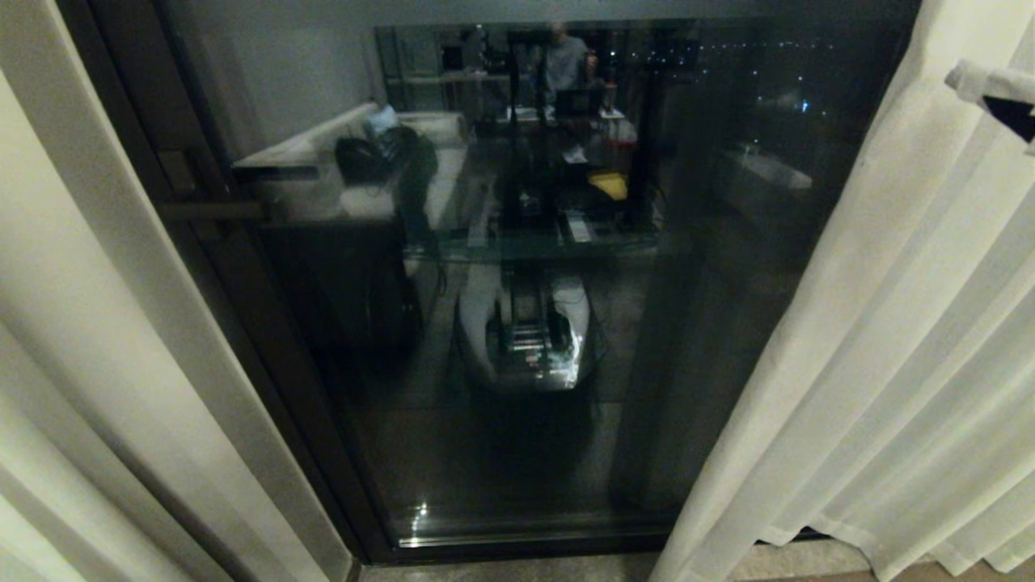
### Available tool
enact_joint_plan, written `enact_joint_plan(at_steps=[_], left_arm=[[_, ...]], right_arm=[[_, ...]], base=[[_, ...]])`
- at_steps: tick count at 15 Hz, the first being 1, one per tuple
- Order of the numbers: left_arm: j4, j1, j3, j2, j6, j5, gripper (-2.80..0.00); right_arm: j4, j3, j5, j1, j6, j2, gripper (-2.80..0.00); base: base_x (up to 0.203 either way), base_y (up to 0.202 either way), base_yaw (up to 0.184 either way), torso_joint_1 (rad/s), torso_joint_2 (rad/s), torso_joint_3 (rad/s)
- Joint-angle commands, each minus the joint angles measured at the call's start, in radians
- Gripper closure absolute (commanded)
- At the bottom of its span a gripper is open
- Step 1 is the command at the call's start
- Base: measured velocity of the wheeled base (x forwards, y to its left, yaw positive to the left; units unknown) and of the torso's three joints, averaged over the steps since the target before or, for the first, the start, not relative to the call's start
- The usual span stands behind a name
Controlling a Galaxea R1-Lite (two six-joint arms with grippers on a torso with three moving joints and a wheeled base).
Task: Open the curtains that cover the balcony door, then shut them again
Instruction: Close the inner curtains on both sides
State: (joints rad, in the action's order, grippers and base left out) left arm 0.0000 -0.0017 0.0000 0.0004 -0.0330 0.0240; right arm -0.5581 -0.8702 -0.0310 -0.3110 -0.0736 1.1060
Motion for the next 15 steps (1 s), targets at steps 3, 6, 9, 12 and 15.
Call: enact_joint_plan(at_steps=[3, 6, 9, 12, 15], left_arm=[[0.0, 0.0, 0.0, 0.0, -0.001, 0.001, 0.0], [0.0, 0.0, 0.0, 0.0, -0.001, 0.001, 0.0], [0.0, 0.0, 0.0, 0.0, -0.001, 0.001, 0.0], [0.0, 0.0, 0.0, 0.0, -0.001, 0.001, 0.0], [0.0, 0.0, 0.0, 0.0, -0.001, 0.001, 0.0]], right_arm=[[-0.005, 0.102, 0.0, 0.022, 0.0, -0.131, -2.8], [-0.014, 0.179, -0.001, 0.039, -0.011, -0.215, 0.0], [-0.014, 0.279, -0.001, 0.092, -0.029, -0.32, 0.0], [-0.016, 0.369, 0.0, 0.149, -0.029, -0.435, 0.0], [0.006, 0.453, 0.0, 0.175, -0.029, -0.564, 0.0]], base=[[0.0, 0.0, 0.0, 0.0, 0.0, 0.0], [0.0, 0.0, 0.0, 0.0, 0.0, 0.0], [0.0, 0.0, 0.0, 0.0, 0.0, 0.0], [0.0, 0.0, 0.0, 0.0, 0.0, 0.0], [0.0, 0.0, 0.0, 0.0, 0.0, 0.0]])
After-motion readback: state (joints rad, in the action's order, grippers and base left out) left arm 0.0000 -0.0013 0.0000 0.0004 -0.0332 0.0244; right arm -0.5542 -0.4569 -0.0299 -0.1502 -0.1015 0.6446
